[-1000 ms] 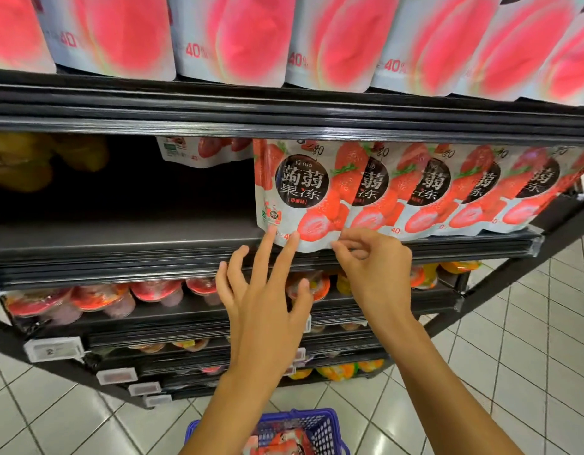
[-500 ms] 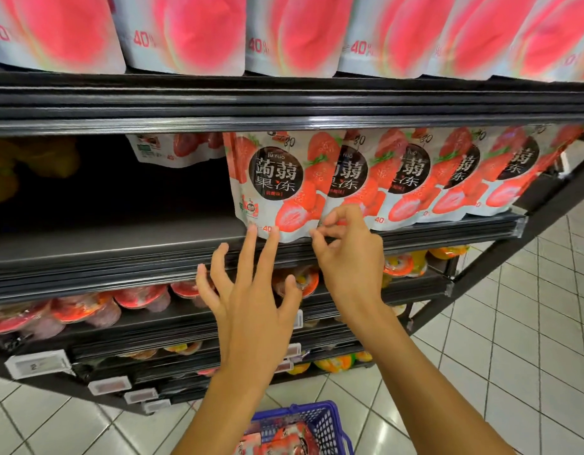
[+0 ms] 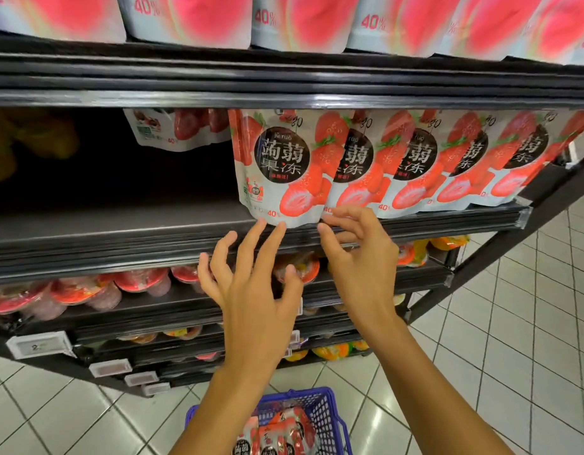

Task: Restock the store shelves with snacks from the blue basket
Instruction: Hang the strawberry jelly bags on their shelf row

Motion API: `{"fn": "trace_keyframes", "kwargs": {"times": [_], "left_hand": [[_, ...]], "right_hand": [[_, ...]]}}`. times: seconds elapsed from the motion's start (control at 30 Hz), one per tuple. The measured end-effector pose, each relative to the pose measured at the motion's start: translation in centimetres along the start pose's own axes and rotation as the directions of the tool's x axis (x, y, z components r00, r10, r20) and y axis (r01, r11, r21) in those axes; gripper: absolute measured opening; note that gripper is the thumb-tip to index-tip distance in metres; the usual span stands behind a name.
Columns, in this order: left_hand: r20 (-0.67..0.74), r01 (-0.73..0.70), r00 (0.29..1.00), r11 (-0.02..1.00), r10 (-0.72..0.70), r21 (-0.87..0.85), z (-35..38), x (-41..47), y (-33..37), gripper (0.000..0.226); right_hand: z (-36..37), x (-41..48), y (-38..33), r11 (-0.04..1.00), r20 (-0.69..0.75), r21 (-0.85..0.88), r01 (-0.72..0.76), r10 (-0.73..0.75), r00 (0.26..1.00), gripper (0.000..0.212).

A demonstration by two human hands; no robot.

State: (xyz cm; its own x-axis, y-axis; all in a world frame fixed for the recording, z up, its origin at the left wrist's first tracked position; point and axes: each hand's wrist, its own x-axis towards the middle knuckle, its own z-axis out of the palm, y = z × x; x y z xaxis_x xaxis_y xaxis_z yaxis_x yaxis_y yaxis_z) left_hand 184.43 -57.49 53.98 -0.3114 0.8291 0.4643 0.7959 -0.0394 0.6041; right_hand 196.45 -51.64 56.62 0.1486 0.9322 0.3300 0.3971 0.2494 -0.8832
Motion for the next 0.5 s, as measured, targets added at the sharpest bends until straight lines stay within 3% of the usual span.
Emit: {"fn": "trace_keyframes", "kwargs": {"times": [0.1, 0.23, 0.37, 0.5], "left_hand": [[-0.002, 0.087, 0.996, 0.963, -0.090, -0.254, 0.4, -2.3, -1.4, 0.035], [0.152, 0.268, 0.962, 0.890, -0.227, -0.369, 2.7, -7.5, -6.1, 0.022], [0.358, 0.550, 0.828, 0.748, -0.431, -0.372, 6.4, -14.7, -13.1, 0.025], [0.445, 0.689, 0.710, 0.670, -0.546, -0.276, 9.9, -23.2, -20.4, 0.025]], "right_hand": [[-0.2, -3.0, 1.5, 0.997, -0.017, 0.072, 0.012, -0.011, 1.000, 0.016], [1.0, -8.9, 7.3, 0.988, 0.197, -0.020, -0.153, 0.154, 0.968, 0.012], [2.8, -16.2, 16.2, 0.900, 0.409, -0.197, -0.388, 0.435, 0.802, 0.008], [4.8, -23.3, 24.8, 0.763, 0.437, -0.298, -0.574, 0.643, 0.629, 0.009]]}}
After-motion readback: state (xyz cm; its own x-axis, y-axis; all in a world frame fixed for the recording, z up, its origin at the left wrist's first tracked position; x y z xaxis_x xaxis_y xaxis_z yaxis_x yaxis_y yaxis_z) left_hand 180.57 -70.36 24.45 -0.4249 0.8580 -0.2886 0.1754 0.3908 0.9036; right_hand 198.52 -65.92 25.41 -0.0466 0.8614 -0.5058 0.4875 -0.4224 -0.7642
